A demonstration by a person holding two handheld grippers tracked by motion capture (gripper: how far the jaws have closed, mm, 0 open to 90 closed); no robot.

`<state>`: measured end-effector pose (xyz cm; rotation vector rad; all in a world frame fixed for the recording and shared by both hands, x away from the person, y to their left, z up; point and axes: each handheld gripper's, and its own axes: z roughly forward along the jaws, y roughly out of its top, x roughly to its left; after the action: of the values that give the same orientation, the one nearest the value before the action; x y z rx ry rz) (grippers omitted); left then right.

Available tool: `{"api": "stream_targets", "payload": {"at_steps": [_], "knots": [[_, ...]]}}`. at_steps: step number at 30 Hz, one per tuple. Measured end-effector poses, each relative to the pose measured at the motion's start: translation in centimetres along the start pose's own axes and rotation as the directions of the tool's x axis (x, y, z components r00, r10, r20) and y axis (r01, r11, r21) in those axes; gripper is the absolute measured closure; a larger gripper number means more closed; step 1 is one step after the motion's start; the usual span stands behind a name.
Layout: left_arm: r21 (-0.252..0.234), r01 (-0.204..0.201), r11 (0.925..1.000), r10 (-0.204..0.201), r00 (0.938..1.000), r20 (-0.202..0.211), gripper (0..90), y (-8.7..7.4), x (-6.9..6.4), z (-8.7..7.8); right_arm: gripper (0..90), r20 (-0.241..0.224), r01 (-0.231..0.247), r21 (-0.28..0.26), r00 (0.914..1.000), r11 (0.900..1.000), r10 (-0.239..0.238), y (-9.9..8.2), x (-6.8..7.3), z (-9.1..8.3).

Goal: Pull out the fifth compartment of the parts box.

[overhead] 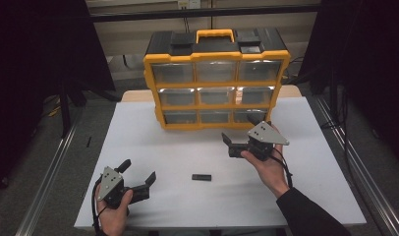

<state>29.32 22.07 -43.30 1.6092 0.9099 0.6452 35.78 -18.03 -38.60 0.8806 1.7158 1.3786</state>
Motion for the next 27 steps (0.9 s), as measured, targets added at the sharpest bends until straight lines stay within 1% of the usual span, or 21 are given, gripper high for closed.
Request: {"api": "stream_targets", "payload": {"at_steps": [2, 3, 5, 6, 8, 9, 10, 11, 12, 14, 15, 16, 17, 18, 19, 20, 21, 22, 23, 25, 27], "knots": [[0.001, 0.003, 1.0, -0.003, 1.0, 0.001, 3.1, 0.0, 0.0, 0.0, 1.5, 0.005, 0.008, -0.004, 1.0, 1.0, -0.008, 0.3, -0.1, 0.2], [0.0, 0.0, 1.0, 0.0, 1.0, 0.0, 3.1, 0.0, 0.0, 0.0, 1.4, 0.009, 0.026, -0.011, 0.9996, 0.9996, -0.026, 0.5, -0.1, 0.3], [0.0, 0.0, 1.0, 0.0, 1.0, 0.0, 3.0, 0.0, 0.0, 0.0, 1.5, 0.01, 0.035, -0.011, 0.9993, 0.9993, -0.035, 0.6, -0.1, 0.4], [0.0, 0.003, 1.0, -0.003, 1.0, 0.0, 3.0, 0.0, 0.0, 0.0, 1.7, 0.014, 0.047, -0.015, 0.9988, 0.9988, -0.047, 0.7, -0.1, 0.5], [0.0, 0.003, 1.0, -0.003, 1.0, 0.0, 3.0, 0.0, 0.0, 0.0, 2.9, 0.034, 0.086, -0.016, 0.9958, 0.9962, -0.085, 0.9, 0.0, 0.6], [0.001, 0.003, 1.0, -0.003, 1.0, 0.001, 3.0, 0.0, 0.0, 0.0, 2.5, 0.03, 0.106, -0.02, 0.994, 0.9942, -0.105, 1.0, 0.0, 0.8], [0.001, 0.003, 1.0, -0.003, 1.0, 0.001, 3.0, 0.0, 0.0, 0.0, 2.5, 0.03, 0.106, -0.02, 0.994, 0.9942, -0.105, 1.0, 0.0, 0.8], [0.002, 0.002, 1.0, -0.002, 1.0, 0.001, 3.0, 0.0, 0.0, 0.0, 1.7, 0.031, 0.142, -0.028, 0.9895, 0.9895, -0.141, 1.1, 0.1, 1.0], [0.002, 0.002, 1.0, -0.002, 1.0, 0.002, 3.0, 0.0, 0.0, 0.0, 1.5, 0.027, 0.159, -0.033, 0.987, 0.9867, -0.158, 1.2, 0.1, 1.0], [0.002, 0.002, 1.0, -0.002, 1.0, 0.001, 3.1, 0.0, 0.0, 0.0, 1.5, 0.042, 0.199, -0.037, 0.9795, 0.9794, -0.197, 1.3, 0.2, 1.2], [0.002, 0.002, 1.0, -0.002, 1.0, 0.001, 3.0, 0.0, 0.0, 0.0, 1.5, 0.04, 0.212, -0.037, 0.9767, 0.9765, -0.211, 1.3, 0.3, 1.3], [0.002, 0.002, 1.0, -0.002, 1.0, 0.001, 3.0, 0.0, 0.0, 0.0, 1.5, 0.04, 0.212, -0.037, 0.9767, 0.9765, -0.211, 1.3, 0.3, 1.3], [0.002, 0.002, 1.0, -0.002, 1.0, 0.001, 3.0, 0.0, 0.0, 0.0, 1.5, 0.052, 0.252, -0.038, 0.967, 0.9671, -0.25, 1.3, 0.4, 1.6], [0.002, 0.002, 1.0, -0.002, 1.0, 0.001, 3.0, 0.0, 0.0, 0.0, 1.4, 0.051, 0.274, -0.034, 0.9608, 0.961, -0.272, 1.3, 0.4, 1.7], [0.0, 0.001, 1.0, -0.001, 1.0, 0.0, 3.0, 0.0, 0.0, 0.0, 1.2, 0.049, 0.288, -0.033, 0.9568, 0.957, -0.287, 1.3, 0.4, 1.8], [0.0, 0.001, 1.0, -0.001, 1.0, 0.0, 3.0, 0.0, 0.0, 0.0, 1.2, 0.049, 0.288, -0.033, 0.9568, 0.957, -0.287, 1.3, 0.4, 1.8], [0.001, 0.0, 1.0, 0.0, 1.0, 0.003, 3.0, 0.0, 0.0, 0.0, 0.7, 0.077, 0.318, -0.022, 0.9458, 0.9479, -0.315, 1.3, 0.4, 2.1], [0.001, 0.0, 1.0, 0.0, 1.0, 0.003, 3.0, 0.0, 0.0, 0.0, 0.7, 0.077, 0.318, -0.022, 0.9458, 0.9479, -0.315, 1.3, 0.4, 2.1], [0.001, -0.001, 1.0, 0.001, 1.0, 0.003, 3.0, 0.0, 0.0, 0.0, 1.7, 0.089, 0.341, -0.019, 0.9367, 0.9397, -0.339, 1.4, 0.3, 2.4], [0.002, 0.0, 1.0, 0.0, 1.0, 0.003, 3.0, 0.0, 0.0, 0.0, 4.2, 0.096, 0.356, -0.017, 0.9308, 0.9343, -0.353, 1.5, 0.1, 2.6], [0.003, -0.003, 1.0, 0.003, 1.0, 0.002, 3.0, 0.0, 0.0, 0.0, 4.2, 0.108, 0.386, -0.009, 0.9173, 0.9223, -0.383, 1.6, 0.1, 2.8]]}}
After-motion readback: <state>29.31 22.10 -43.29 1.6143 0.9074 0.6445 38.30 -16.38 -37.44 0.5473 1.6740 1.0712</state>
